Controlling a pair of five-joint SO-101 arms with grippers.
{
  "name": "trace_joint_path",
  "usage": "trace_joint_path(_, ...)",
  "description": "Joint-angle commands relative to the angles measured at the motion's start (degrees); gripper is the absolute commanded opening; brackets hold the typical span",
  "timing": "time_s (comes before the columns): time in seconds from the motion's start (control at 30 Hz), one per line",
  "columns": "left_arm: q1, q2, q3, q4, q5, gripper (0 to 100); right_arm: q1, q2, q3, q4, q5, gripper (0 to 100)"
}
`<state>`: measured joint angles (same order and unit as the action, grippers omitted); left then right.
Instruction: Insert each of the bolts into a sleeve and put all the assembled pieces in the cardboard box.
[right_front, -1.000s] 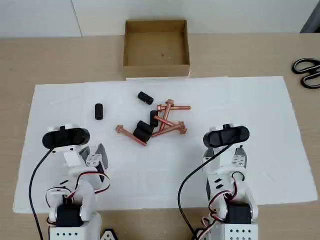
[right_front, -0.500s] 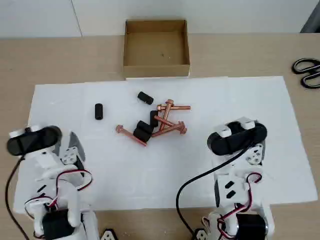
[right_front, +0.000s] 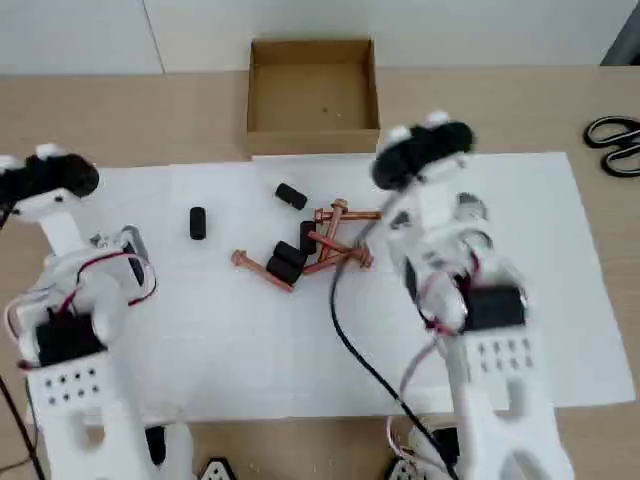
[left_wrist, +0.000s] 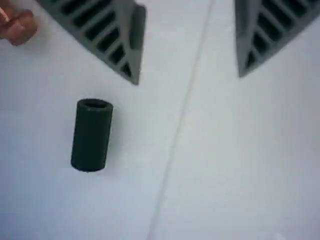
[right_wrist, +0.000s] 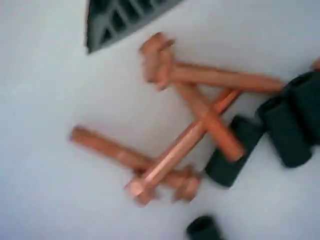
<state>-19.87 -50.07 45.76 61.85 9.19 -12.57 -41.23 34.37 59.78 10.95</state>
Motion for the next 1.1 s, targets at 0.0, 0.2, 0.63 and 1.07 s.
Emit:
trace_joint_path(0.0,-0.2,5.2,-5.0,1.1,-0.4,13,-6.2,19.4,-16.7,8.4,-5.1,27.5)
trace_joint_path(0.2,-1.8,6.3,-5.5,2.0,-0.4,13,-13.6,36.8,-32.8,10.8,-11.3,27.6)
trace_joint_path(0.63,-18.5,5.9,-1.2,4.9,-2.5,13,-24.0,63.7,-54.9,4.1,-15.4,27.5)
trace_joint_path(1.07,-22.2,5.9,-0.7,8.4,-4.5,13,-32.0,76.7,-71.6,2.2,-21.3,27.5)
